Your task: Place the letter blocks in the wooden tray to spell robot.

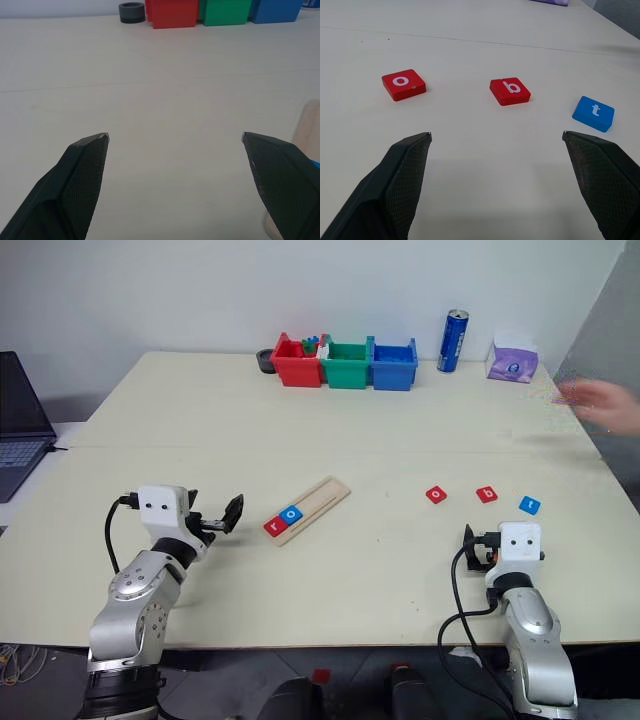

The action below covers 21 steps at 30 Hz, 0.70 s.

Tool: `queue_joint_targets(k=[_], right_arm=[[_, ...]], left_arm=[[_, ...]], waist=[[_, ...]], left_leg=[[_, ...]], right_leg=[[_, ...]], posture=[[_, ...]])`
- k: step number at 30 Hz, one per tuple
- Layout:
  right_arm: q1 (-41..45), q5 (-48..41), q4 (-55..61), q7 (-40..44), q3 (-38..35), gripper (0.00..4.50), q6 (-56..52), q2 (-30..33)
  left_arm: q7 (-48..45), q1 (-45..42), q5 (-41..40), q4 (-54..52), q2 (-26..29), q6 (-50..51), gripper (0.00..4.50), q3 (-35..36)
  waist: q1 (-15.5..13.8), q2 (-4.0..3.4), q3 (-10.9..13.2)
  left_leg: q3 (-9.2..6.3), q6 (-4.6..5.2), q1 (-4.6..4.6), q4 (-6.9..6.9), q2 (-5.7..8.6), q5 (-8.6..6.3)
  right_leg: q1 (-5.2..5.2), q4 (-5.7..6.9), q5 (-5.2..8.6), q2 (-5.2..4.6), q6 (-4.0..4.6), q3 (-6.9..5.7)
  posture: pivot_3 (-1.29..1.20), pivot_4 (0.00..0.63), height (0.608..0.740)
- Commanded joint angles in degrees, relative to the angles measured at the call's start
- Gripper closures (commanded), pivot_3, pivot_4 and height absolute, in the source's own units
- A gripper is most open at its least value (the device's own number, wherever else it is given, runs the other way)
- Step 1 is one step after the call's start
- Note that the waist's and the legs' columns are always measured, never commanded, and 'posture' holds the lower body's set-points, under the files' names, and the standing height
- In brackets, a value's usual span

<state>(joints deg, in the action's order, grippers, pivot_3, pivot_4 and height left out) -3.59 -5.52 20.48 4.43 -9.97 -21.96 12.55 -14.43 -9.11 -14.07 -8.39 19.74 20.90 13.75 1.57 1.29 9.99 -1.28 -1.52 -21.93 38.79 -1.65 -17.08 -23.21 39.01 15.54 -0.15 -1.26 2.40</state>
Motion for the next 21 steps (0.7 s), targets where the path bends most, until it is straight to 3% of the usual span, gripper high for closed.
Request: queue_joint_targets(k=[1, 11, 21], right_arm=[[0.87, 0.82, 3.07, -0.80, -0.94, 0.04, 1.43, 0.34], [1.36, 1.20, 4.06, -1.60, -0.81, 0.04, 1.76, 0.25], [0.89, 1.73, 4.15, -2.10, -0.80, 0.04, 1.58, 0.02]], left_arm=[[0.31, -0.50, 0.39, -2.00, 0.04, -0.43, 0.00, -0.43], [-0.41, -0.67, -1.10, -2.89, -1.20, -0.30, 0.00, -0.58], [-16.03, 7.99, -7.13, -12.57, 5.56, 4.66, 0.00, -7.83]], waist=[[0.00, 0.00, 0.00], [0.00, 0.00, 0.00], [0.12, -0.02, 0.01]], left_leg=[[0.00, 0.00, 0.00, 0.00, 0.00, 0.00], [0.00, 0.00, 0.00, 0.00, 0.00, 0.00], [0.02, 0.00, 0.03, -0.03, -0.03, 0.00]], right_leg=[[0.00, 0.00, 0.00, 0.00, 0.00, 0.00], [0.00, 0.00, 0.00, 0.02, 0.00, -0.01], [-0.01, -0.01, 0.01, 0.03, 0.01, 0.04]], posture=[[0.00, 0.150, 0.740], [0.00, 0.150, 0.740], [0.00, 0.150, 0.740]])
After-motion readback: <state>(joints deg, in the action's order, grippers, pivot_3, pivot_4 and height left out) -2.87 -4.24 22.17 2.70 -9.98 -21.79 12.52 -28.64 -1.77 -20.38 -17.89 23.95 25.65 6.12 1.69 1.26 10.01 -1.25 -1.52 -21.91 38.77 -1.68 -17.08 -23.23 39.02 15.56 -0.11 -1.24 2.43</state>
